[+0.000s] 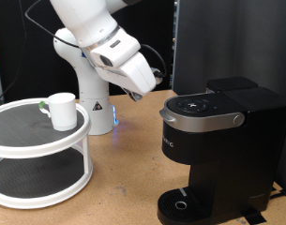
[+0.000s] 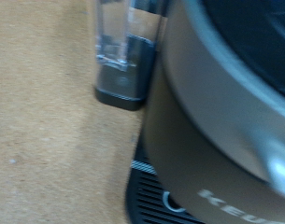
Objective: Make a cup of coffee with the keurig machine
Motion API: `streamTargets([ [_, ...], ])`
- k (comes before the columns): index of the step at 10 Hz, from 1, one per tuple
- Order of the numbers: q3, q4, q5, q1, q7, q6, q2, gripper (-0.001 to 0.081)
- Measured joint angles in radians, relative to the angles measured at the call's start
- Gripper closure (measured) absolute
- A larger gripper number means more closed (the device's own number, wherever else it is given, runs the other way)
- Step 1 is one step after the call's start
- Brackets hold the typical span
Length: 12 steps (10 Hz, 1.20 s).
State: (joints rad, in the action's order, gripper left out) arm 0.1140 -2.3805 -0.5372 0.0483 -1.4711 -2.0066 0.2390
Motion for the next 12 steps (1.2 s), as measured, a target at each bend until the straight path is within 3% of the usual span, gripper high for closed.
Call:
streamTargets([
  [2, 0.035, 0.006, 0.049, 0.013, -0.081, 0.131, 0.023, 0.0804],
  [3, 0.05, -0.002, 0.024, 0.022, -0.082, 0.143, 0.046, 0.0804],
  [4, 0.055, -0.024, -0.035, 0.03, -0.031, 0.107, 0.078, 0.0804],
  [6, 0.054, -0.069, -0.066, 0.04, 0.098, 0.072, 0.143, 0.0804],
  [7, 0.054, -0.069, -0.064, 0.04, 0.091, 0.072, 0.14, 0.0804],
  [10, 0.011, -0.124, -0.132, 0.044, 0.363, -0.166, 0.142, 0.0804],
  [12, 0.013, -0.149, -0.131, 0.049, 0.418, -0.18, 0.155, 0.0804],
])
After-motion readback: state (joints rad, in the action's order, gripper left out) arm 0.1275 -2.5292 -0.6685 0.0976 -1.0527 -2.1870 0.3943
